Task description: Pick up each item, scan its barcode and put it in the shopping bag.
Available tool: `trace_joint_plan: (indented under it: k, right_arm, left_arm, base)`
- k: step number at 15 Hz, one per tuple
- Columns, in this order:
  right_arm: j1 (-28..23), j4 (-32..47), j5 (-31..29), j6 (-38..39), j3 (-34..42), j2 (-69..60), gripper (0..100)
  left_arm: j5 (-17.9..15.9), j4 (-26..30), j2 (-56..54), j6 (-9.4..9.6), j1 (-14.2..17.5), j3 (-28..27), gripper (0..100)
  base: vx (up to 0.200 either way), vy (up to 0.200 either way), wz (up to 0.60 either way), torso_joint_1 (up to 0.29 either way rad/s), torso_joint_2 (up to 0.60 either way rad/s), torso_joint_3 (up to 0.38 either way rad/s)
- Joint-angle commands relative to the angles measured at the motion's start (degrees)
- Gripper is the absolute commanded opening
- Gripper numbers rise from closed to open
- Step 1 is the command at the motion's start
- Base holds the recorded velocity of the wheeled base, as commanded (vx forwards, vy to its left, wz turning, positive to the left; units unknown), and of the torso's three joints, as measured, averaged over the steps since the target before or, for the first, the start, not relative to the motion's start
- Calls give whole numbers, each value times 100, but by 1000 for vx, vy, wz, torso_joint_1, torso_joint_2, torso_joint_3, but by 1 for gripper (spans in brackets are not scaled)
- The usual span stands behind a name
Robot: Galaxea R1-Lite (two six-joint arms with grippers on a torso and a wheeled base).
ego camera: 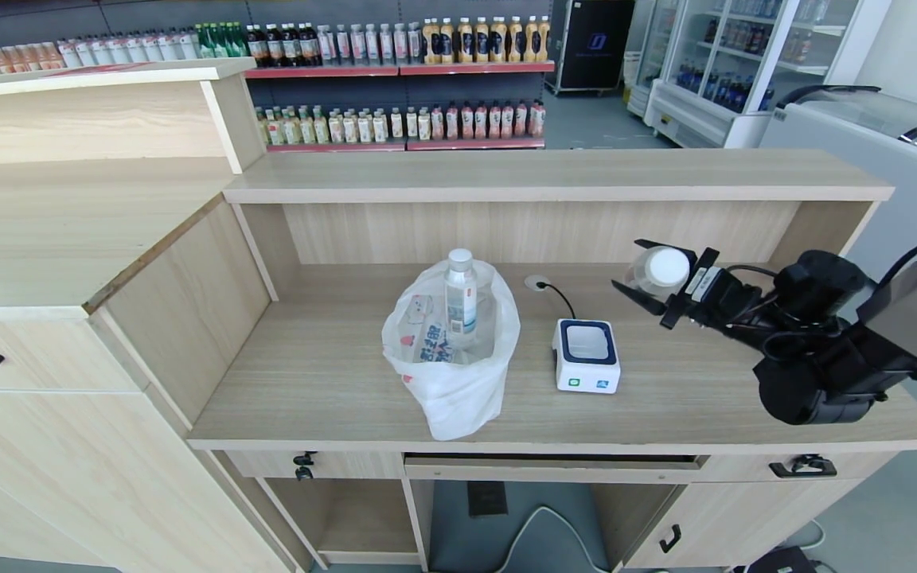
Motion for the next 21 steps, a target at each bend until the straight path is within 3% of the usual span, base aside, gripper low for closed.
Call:
trace_joint_plan:
  k: [1,7,10,21]
  right_arm:
    - [23,-1,31,-25,-238,406,0]
    - [146,-1,119,-43,-774,819,0]
    - [278,-1,505,-51,-1205,1083,0]
    - [383,-1,514,-43,-1548,1540,0]
  left_arm:
    - [0,-1,-2,-1,0,0,100]
    - [0,-1,-2,-1,0,0,100]
    - [0,-1,-2,-1,0,0,100]
    - [0,-1,-2,-1,0,0,100]
  base:
    - [0,0,0,0,0,0]
    - [0,0,0,0,0,0]
    - [0,0,0,0,0,0]
    - [0,0,0,0,0,0]
